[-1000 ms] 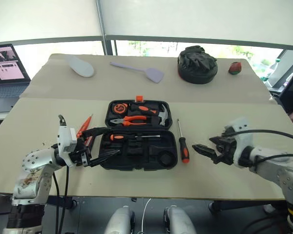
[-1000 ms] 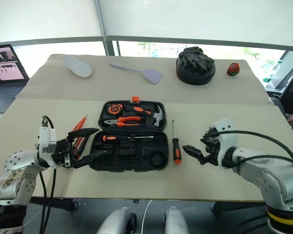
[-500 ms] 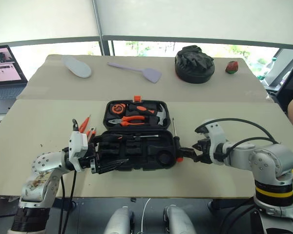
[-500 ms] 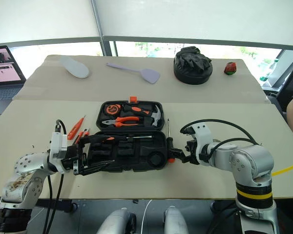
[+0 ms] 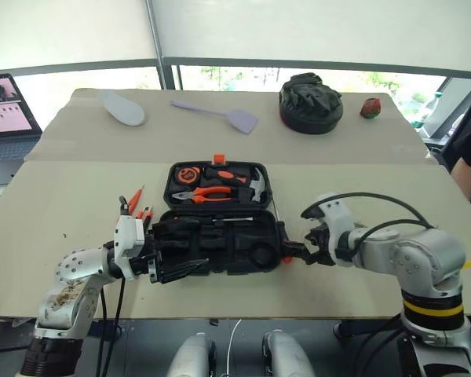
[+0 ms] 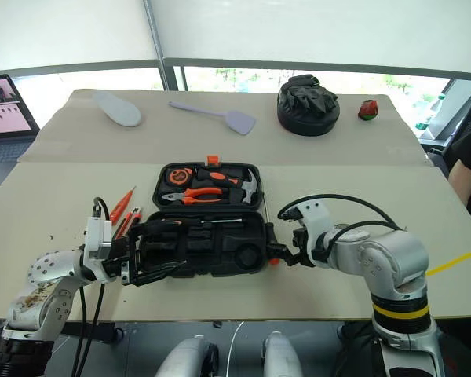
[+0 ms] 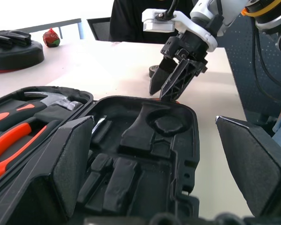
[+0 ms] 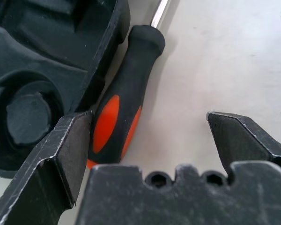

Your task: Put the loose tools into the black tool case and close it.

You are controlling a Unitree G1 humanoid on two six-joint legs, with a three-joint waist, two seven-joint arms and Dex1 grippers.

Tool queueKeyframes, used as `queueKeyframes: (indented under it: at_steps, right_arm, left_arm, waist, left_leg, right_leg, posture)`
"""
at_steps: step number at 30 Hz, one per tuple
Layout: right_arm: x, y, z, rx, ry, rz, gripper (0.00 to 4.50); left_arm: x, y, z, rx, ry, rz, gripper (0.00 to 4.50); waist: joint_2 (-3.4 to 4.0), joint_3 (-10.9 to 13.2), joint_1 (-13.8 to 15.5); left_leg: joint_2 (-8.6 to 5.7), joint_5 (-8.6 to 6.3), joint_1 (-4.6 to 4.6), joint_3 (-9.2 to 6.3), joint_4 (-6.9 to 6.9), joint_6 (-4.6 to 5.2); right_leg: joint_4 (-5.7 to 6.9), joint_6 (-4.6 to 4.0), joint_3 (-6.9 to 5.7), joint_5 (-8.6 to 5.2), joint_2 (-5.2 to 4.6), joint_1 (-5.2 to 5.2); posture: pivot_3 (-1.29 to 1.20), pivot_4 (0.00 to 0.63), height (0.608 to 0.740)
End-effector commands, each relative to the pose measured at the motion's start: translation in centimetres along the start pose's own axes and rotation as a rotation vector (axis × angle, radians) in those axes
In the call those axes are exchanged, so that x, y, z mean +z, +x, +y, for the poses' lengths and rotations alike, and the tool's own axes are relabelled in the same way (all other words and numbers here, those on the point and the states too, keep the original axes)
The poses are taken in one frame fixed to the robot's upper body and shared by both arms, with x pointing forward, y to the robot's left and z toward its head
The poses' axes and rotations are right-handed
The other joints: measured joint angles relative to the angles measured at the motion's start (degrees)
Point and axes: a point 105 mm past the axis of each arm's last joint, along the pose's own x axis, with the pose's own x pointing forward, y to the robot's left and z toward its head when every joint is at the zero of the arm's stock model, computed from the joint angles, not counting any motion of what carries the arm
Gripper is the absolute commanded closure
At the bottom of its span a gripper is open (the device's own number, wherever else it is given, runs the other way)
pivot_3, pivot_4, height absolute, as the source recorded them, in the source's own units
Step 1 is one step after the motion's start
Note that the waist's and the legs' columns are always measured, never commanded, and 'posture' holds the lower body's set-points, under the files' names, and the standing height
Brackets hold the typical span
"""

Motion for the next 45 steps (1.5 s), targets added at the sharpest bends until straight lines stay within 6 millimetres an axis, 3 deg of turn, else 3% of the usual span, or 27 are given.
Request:
queueKeyframes:
  at_steps: [1,6,7,9,13,16,20,23,26,28,31,37,41,45]
  right_arm:
    - [-0.5,0.3,0.5,-0.009,-0.023,0.026,0.0]
    - [-1.3,0.3,-2.0,-0.15,-0.007,0.075,0.0]
    - [-1.6,0.2,-2.5,-0.172,0.0,0.085,0.52]
    - [-1.7,-0.1,-3.0,-0.196,-0.004,0.091,0.98]
    - [-0.5,-0.7,-3.7,-0.225,0.071,-0.016,2.43]
    - [-0.7,-1.5,-4.3,-0.263,0.099,-0.052,3.45]
    - [0.4,-3.1,-5.5,-0.358,0.125,-0.212,3.49]
    - [2.4,-4.9,-5.6,-0.385,0.065,-0.38,3.49]
    - [5.4,-6.5,-2.9,-0.255,-0.151,-0.562,3.49]
    - [7.4,-6.7,0.4,-0.09,-0.417,-0.635,3.49]
    - [8.4,-5.6,4.5,0.164,-0.719,-0.659,3.49]
    - [8.1,-0.9,9.1,0.483,-0.988,-0.44,3.49]
    - [7.9,1.6,8.7,0.416,-1.013,-0.275,3.49]
    - [8.3,2.7,7.7,0.342,-1.076,-0.227,3.49]
  left_arm:
    - [0.2,0.2,-0.2,-0.003,0.028,-0.016,0.01]
    - [-0.1,0.6,-0.6,-0.003,0.024,-0.026,0.01]
    - [-0.2,0.7,-0.7,-0.003,0.023,-0.028,0.0]
    - [-0.2,0.7,-0.7,-0.004,0.025,-0.029,0.0]
    - [-0.2,0.7,-0.5,-0.001,0.034,-0.03,0.0]
    - [-0.2,0.6,-0.2,0.003,0.039,-0.031,0.0]
    - [0.1,0.5,0.0,0.012,0.027,-0.041,0.0]
    - [0.5,0.5,0.2,0.03,0.014,-0.062,0.0]
    - [0.9,0.2,0.7,0.048,0.016,-0.072,0.0]
    - [1.2,-0.5,1.2,0.076,0.023,-0.065,0.0]
    - [1.3,-1.8,1.5,0.118,0.025,-0.036,0.0]
    - [0.3,-5.8,1.3,0.267,-0.002,0.054,0.0]
    - [-0.3,-7.4,0.7,0.342,-0.018,0.1,0.0]
    - [-0.3,-7.5,0.1,0.368,-0.029,0.104,0.0]
  waist:
    - [0.0,0.0,0.0]
    - [0.0,0.0,0.0]
    - [0.0,0.0,0.0]
    - [-0.02,0.0,0.3]
    - [-0.04,0.0,0.6]
    - [-0.03,0.0,0.6]
    - [-0.03,0.0,0.7]
    - [0.01,0.0,0.4]
    - [0.09,0.1,-0.1]
    - [0.11,0.1,-0.5]
    - [0.1,0.1,-1.5]
    - [0.08,0.1,-1.8]
    - [0.05,0.2,-0.8]
    - [0.05,0.2,0.4]
  left_leg:
    - [0.01,0.0,0.0,0.0,0.0,0.0]
    - [0.02,0.0,0.04,0.0,-0.01,0.0]
    - [0.02,0.0,0.06,0.0,-0.01,0.0]
    - [0.0,0.0,0.07,-0.01,0.01,0.0]
    - [-0.04,0.0,0.06,0.0,0.05,0.01]
    - [-0.04,0.0,0.02,0.0,0.04,0.01]
    - [-0.05,0.0,-0.03,-0.02,0.01,0.01]
    - [-0.05,0.0,-0.09,0.01,0.0,0.01]
    - [-0.02,0.0,-0.07,0.01,-0.02,0.01]
    - [-0.01,0.0,-0.06,0.01,-0.03,0.01]
    - [0.04,0.0,0.05,0.04,-0.09,0.01]
    - [0.11,0.0,0.11,0.07,-0.14,0.01]
    - [0.05,-0.01,-0.01,-0.09,-0.13,0.01]
    - [-0.09,-0.01,-0.02,-0.13,-0.1,-0.01]
  right_leg:
    - [0.0,0.0,0.0,0.0,0.0,0.0]
    - [0.0,0.0,0.0,0.0,0.02,0.03]
    - [0.0,-0.01,0.0,0.0,0.02,0.05]
    - [-0.02,0.0,-0.02,0.0,-0.02,0.09]
    - [-0.04,0.03,-0.01,0.0,-0.07,0.11]
    - [-0.02,0.03,0.0,0.0,-0.04,0.05]
    - [-0.04,0.04,-0.02,-0.01,-0.04,0.02]
    - [-0.03,0.05,0.01,-0.01,-0.03,-0.07]
    - [-0.04,0.06,0.01,-0.02,0.02,-0.07]
    - [-0.05,0.08,0.02,-0.04,0.05,-0.07]
    - [-0.07,0.07,0.04,-0.07,0.13,-0.05]
    - [-0.05,-0.03,0.05,-0.07,0.1,-0.08]
    - [-0.03,-0.04,-0.15,-0.07,-0.08,-0.15]
    - [-0.06,-0.04,-0.25,-0.05,-0.36,-0.15]
  posture:
    - [0.0,0.15,0.74]
    - [0.0,0.15,0.74]
    - [0.0,0.15,0.74]
    - [0.0,0.15,0.74]
    - [0.0,0.15,0.74]
    - [0.0,0.15,0.74]
    - [0.0,0.15,0.74]
    - [0.0,0.15,0.74]
    - [0.0,0.15,0.74]
    - [0.0,0.15,0.74]
    - [0.0,0.15,0.74]
    - [0.0,0.15,0.74]
    - [0.0,0.15,0.74]
    - [0.0,0.15,0.74]
